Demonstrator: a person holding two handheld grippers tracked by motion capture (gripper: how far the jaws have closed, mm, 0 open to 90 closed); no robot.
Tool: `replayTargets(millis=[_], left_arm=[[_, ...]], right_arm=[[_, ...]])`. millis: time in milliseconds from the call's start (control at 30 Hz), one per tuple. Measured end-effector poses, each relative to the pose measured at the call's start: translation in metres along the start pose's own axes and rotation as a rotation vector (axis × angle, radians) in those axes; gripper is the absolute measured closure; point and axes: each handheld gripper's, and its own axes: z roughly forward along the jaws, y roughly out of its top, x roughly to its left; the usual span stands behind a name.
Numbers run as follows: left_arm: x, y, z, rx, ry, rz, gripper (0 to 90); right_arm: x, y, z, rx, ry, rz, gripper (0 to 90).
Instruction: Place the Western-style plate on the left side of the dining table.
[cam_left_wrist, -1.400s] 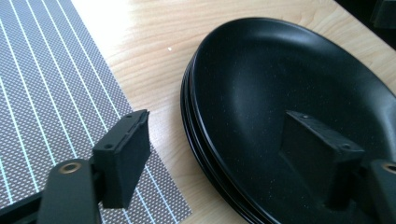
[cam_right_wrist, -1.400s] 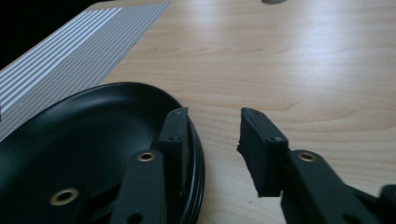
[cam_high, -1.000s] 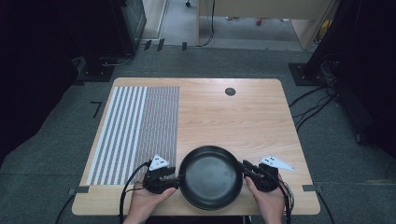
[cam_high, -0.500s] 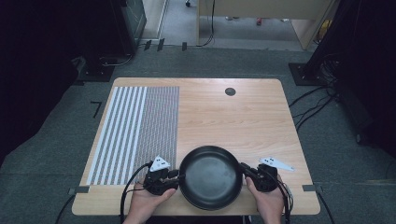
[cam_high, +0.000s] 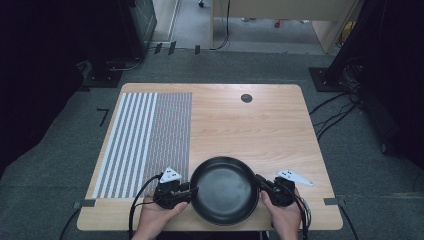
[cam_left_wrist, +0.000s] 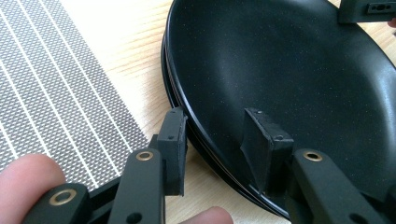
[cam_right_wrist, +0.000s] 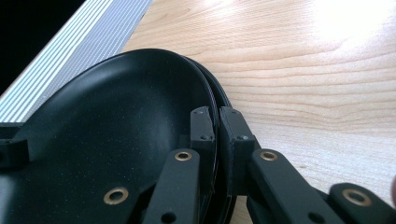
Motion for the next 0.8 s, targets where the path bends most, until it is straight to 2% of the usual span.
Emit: replayTargets(millis=[67, 100, 300, 600, 667, 800], left_arm=[[0.000, 0.000, 0.000, 0.001, 0.001, -0.006, 61.1], [0.000, 0.000, -0.002, 0.000, 0.005, -0.007, 61.2], [0.002, 0.001, -0.004, -0.002, 0.005, -0.014, 61.4], [0.008, 0.004, -0.016, -0.006, 0.015, -0.010, 62.9], [0.010, 0.004, -0.021, -0.010, -0.001, -0.011, 65.3], [0.013, 0.005, -0.024, 0.012, 0.000, -0.022, 66.4]], right_arm=[[0.000, 0.000, 0.000, -0.001, 0.004, 0.010, 85.7], [-0.002, -0.001, 0.001, -0.001, 0.021, 0.036, 85.9], [-0.002, -0.004, 0.005, -0.008, 0.053, 0.073, 85.7], [0.005, -0.008, 0.011, 0.000, 0.080, 0.078, 85.0], [0.008, -0.009, 0.013, -0.001, 0.082, 0.081, 84.7], [0.009, -0.011, 0.015, 0.001, 0.095, 0.084, 84.2]])
